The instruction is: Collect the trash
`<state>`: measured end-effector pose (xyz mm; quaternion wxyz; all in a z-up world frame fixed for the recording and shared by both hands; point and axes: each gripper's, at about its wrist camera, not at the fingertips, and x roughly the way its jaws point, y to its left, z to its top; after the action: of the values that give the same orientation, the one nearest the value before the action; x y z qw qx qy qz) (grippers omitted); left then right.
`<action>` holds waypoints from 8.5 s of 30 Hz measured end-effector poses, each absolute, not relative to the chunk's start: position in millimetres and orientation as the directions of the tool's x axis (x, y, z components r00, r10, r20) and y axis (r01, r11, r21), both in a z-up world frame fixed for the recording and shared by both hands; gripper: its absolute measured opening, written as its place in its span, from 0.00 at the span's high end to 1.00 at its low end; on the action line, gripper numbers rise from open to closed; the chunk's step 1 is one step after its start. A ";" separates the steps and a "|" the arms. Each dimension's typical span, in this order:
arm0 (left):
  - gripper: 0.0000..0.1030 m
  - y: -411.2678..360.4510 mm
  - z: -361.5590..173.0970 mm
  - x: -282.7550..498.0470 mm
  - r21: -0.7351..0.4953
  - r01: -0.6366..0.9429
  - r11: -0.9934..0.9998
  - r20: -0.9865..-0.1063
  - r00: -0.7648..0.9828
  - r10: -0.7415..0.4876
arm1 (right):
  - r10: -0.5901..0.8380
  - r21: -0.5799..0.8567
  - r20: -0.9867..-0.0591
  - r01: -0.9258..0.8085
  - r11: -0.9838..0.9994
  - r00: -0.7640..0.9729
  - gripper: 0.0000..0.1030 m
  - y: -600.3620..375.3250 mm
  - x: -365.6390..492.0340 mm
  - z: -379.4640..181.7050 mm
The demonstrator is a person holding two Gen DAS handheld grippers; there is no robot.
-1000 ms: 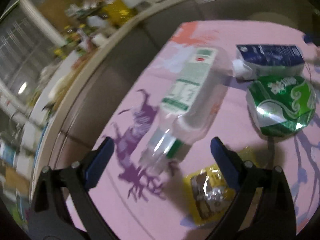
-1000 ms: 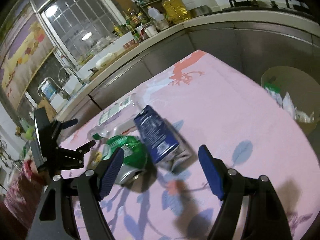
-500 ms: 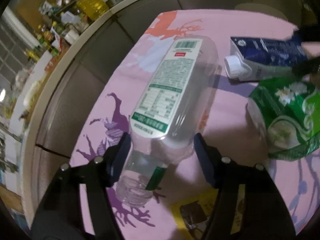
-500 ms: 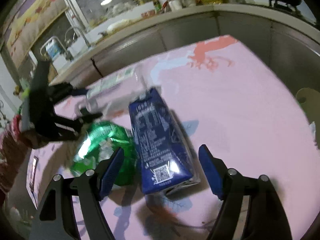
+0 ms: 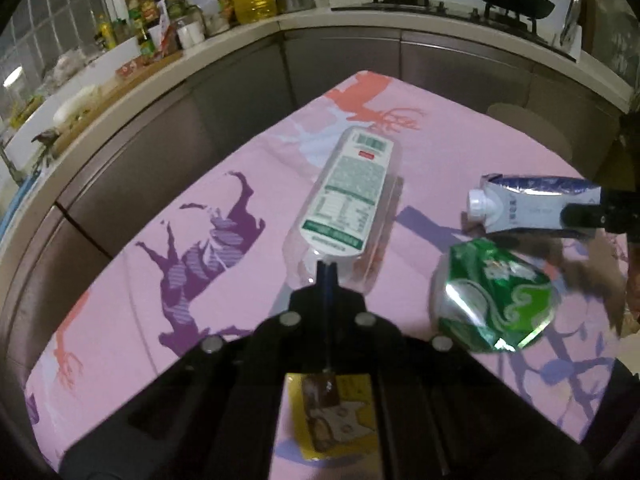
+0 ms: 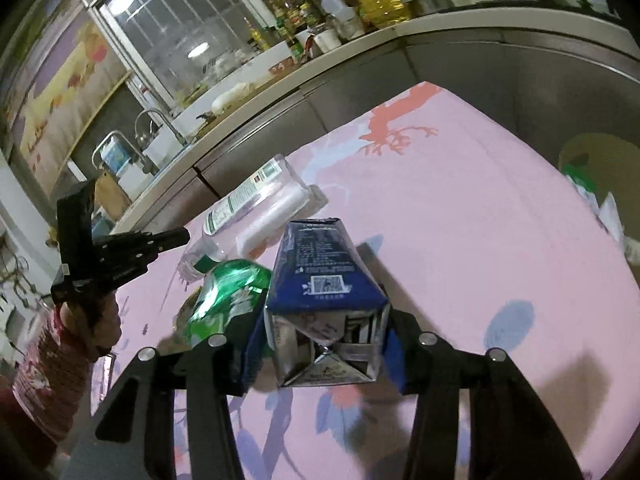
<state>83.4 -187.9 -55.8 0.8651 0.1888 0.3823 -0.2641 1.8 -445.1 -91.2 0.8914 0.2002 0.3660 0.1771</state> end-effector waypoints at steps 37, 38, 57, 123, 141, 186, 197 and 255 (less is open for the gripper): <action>0.44 -300.3 1.5 120.9 0.261 0.650 0.713 -0.715 0.627 -0.310 | 0.442 0.589 -0.461 -0.107 0.801 0.769 0.55 -500.4 -9.9 -76.6; 0.44 -306.1 8.6 117.3 0.259 0.650 0.715 -0.702 0.635 -0.323 | 0.430 0.589 -0.454 -0.100 0.802 0.780 0.55 -507.6 -13.4 -73.6; 0.45 -547.3 47.9 100.2 0.055 0.782 0.621 -0.640 0.505 -0.579 | 0.023 0.444 -0.491 0.227 0.867 0.871 0.55 -700.4 -43.7 -63.6; 0.11 -270.4 -16.0 -44.9 0.048 0.317 0.947 -0.588 0.776 -0.230 | 0.224 0.540 -0.455 0.067 0.839 0.862 0.39 -493.8 -132.2 -44.8; 0.11 -156.4 -50.0 -38.4 0.041 0.067 0.997 -0.648 0.762 -0.025 | 0.331 0.523 -0.490 -0.032 0.851 0.806 0.39 -425.4 -111.8 -49.2; 0.06 -101.6 -54.0 -67.2 0.074 -0.083 0.994 -0.688 0.717 0.111 | 0.416 0.512 -0.537 -0.108 0.852 0.734 0.38 -368.0 -111.9 -73.2; 0.06 -98.7 -52.8 -70.2 0.073 -0.093 0.993 -0.679 0.725 0.118 | 0.408 0.481 -0.547 -0.124 0.868 0.731 0.38 -363.4 -108.0 -73.5; 0.06 -87.3 -88.7 0.9 -0.278 0.125 0.952 -0.784 0.543 -0.300 | 0.628 0.709 -0.556 -0.085 0.700 0.544 0.40 -402.2 18.6 -100.3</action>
<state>0.9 -87.3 -88.7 0.8731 -0.0949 0.4625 -0.1218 18.6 -402.2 -100.3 0.8185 0.3199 0.4246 0.2179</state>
